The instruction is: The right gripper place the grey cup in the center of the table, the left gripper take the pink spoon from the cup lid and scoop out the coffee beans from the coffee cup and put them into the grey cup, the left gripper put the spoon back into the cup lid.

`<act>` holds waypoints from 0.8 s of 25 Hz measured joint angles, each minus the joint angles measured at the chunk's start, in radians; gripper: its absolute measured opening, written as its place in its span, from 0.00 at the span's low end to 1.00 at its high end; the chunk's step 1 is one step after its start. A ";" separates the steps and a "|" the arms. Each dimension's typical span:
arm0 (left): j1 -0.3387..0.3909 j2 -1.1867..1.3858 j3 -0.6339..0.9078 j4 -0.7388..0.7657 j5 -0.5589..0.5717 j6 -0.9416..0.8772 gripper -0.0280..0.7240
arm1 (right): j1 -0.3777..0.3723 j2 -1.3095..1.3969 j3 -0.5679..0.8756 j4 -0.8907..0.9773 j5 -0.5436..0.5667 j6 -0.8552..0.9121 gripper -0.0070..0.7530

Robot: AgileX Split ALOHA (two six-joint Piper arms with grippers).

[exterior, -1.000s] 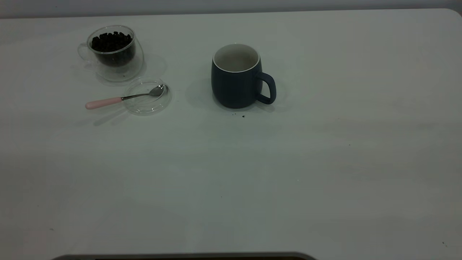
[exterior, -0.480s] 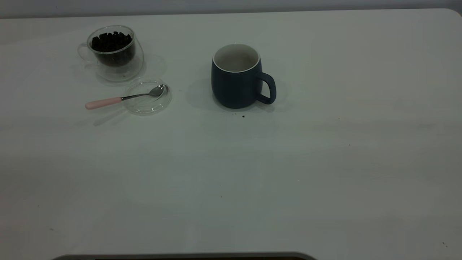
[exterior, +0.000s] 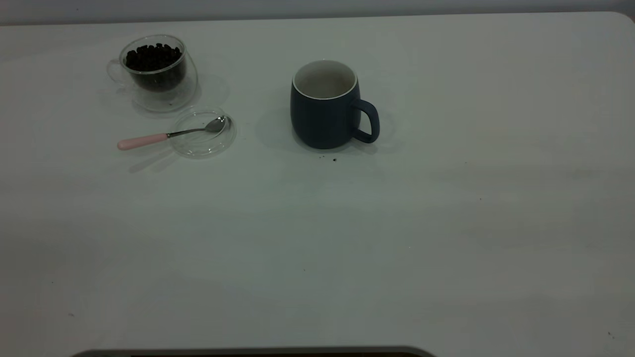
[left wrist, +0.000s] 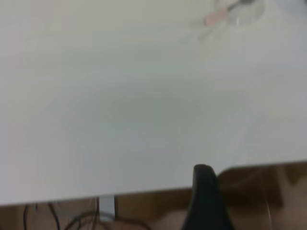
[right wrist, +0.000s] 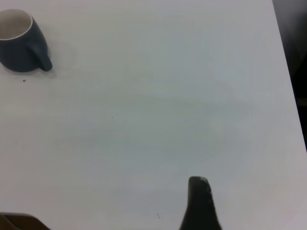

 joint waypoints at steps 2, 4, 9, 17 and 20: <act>0.000 -0.040 0.000 0.000 0.001 0.000 0.82 | 0.000 0.000 0.000 0.000 0.000 0.000 0.79; 0.000 -0.075 0.000 0.000 0.003 0.000 0.82 | 0.000 0.000 0.000 0.000 0.000 0.000 0.79; 0.000 -0.087 0.000 0.000 0.007 0.000 0.82 | 0.000 0.000 0.000 0.000 0.000 0.000 0.79; 0.000 -0.087 0.000 0.000 0.007 0.000 0.82 | 0.000 0.000 0.000 0.000 0.000 -0.001 0.79; 0.000 -0.087 0.000 0.000 0.007 0.000 0.82 | 0.000 0.000 0.000 0.000 0.000 -0.001 0.79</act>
